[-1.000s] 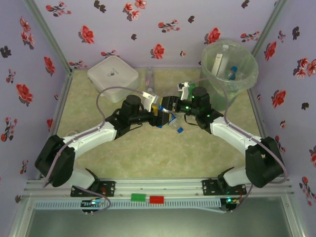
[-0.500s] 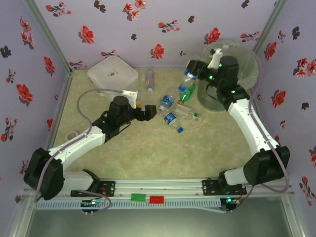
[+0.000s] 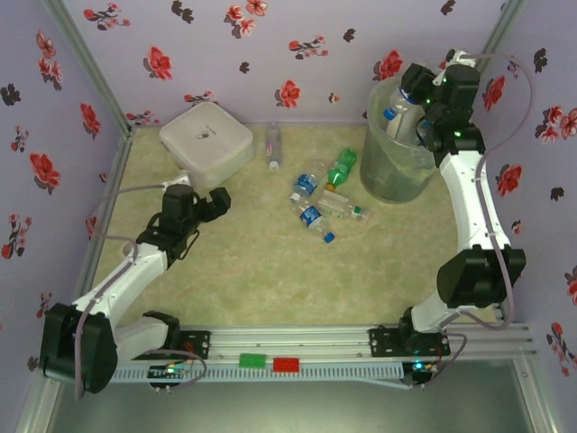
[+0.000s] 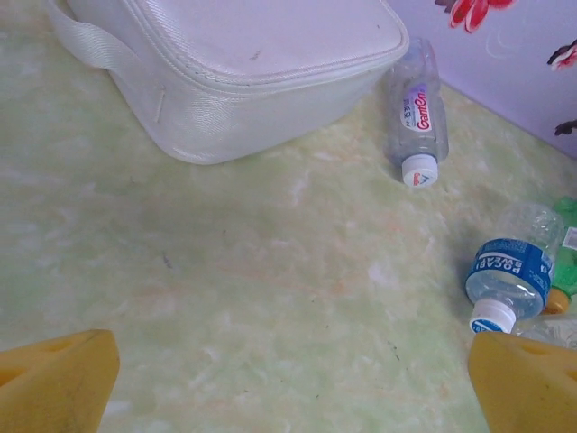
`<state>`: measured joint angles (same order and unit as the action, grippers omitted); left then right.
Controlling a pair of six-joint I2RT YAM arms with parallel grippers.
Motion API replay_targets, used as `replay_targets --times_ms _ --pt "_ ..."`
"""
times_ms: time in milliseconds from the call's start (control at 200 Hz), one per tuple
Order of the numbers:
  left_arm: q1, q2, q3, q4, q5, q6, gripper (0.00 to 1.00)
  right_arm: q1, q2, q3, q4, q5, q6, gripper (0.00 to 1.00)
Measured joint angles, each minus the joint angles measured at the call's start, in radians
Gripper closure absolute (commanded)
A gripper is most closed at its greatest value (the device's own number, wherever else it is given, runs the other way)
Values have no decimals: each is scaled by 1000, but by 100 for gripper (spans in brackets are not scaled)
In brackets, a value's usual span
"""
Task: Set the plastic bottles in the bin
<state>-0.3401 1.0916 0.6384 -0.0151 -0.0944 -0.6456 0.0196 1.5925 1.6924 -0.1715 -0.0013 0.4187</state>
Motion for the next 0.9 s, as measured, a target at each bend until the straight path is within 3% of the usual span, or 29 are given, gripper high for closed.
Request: replay_targets --times_ms 240,310,410,670,900 --pt "0 -49 -39 2 1 0 0 -2 101 11 -71 36 -29 45" --pt "0 -48 -39 2 2 0 0 -2 118 11 -92 35 -34 32" --pt "0 -37 -39 2 21 0 0 -2 127 16 -120 32 -47 1" --pt "-3 91 33 2 88 0 0 -2 104 76 -156 33 -101 0" --pt "-57 291 204 47 100 2 0 0 -93 1 -179 28 -126 0"
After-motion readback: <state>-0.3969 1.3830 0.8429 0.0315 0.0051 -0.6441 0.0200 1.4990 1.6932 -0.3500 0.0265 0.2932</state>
